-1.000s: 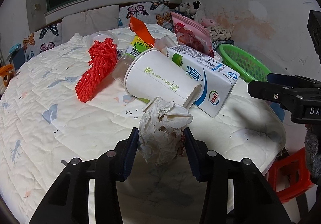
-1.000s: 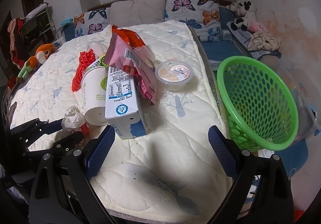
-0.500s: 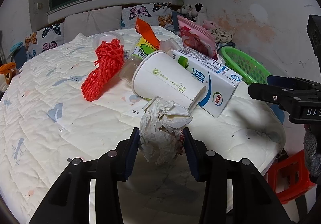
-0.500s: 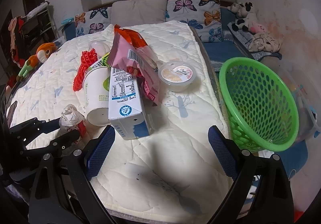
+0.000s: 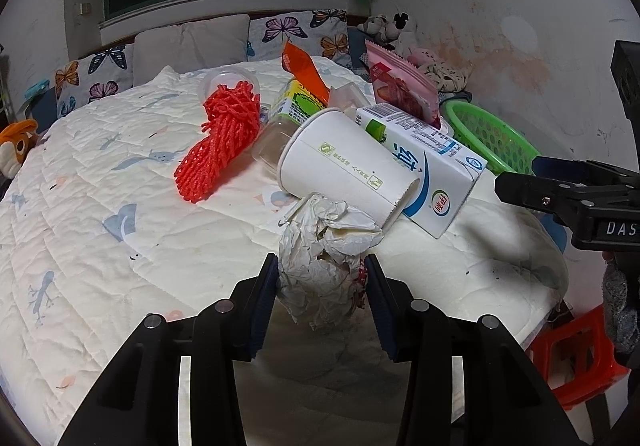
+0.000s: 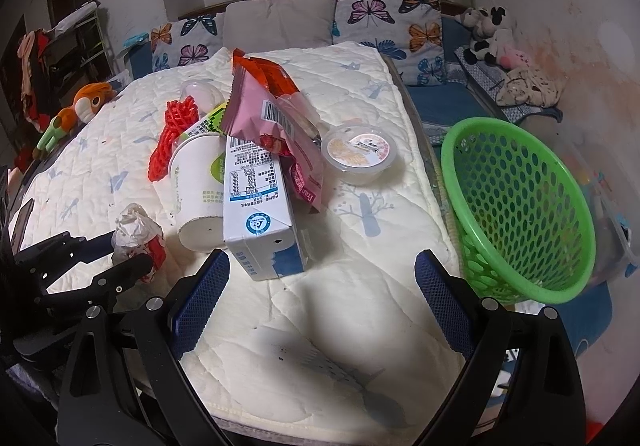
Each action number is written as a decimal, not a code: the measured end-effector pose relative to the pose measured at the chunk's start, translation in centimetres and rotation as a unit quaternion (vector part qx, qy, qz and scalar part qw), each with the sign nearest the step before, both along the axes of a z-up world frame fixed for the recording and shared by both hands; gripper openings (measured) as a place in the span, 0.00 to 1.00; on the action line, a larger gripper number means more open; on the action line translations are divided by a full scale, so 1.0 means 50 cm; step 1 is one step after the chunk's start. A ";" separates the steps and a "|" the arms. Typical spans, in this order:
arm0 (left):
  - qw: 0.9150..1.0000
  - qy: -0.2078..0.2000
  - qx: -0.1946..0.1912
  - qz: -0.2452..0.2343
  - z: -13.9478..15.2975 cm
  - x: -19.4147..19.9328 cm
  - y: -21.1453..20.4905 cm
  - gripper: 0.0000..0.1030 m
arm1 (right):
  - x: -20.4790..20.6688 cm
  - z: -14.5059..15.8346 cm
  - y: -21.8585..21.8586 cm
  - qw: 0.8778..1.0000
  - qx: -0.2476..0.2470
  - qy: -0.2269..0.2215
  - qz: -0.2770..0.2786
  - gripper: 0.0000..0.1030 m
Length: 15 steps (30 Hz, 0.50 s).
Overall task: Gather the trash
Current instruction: 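Lift the tissue with the left tool while the right tool approaches the pink wrapper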
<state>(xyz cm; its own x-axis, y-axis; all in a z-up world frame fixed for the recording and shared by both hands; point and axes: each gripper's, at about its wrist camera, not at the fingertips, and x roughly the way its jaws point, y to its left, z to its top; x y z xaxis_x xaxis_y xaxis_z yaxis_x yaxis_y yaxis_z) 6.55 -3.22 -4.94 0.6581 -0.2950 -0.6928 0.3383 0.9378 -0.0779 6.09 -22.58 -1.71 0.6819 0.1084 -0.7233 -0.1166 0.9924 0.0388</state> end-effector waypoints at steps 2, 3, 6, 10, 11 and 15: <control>1.000 -0.002 -0.002 0.001 0.003 -0.002 0.003 0.41 | 0.000 0.000 0.000 1.000 0.000 0.000 0.000 0.90; 1.000 -0.002 -0.002 0.002 0.004 -0.002 0.005 0.41 | 0.001 0.001 0.002 1.000 0.000 0.000 0.001 0.90; 1.000 -0.004 -0.003 0.004 0.008 -0.002 0.010 0.41 | 0.002 0.002 0.004 1.000 -0.001 0.000 0.001 0.90; 1.000 -0.008 -0.005 0.006 0.014 -0.002 0.016 0.41 | 0.004 0.006 0.011 1.000 -0.001 0.000 0.004 0.90; 1.000 -0.008 -0.005 0.007 0.015 -0.002 0.017 0.41 | 0.006 0.006 0.012 1.000 -0.001 0.000 0.005 0.90; 1.000 -0.010 -0.006 0.009 0.017 -0.001 0.019 0.41 | 0.009 0.006 0.014 1.000 0.000 0.000 0.005 0.90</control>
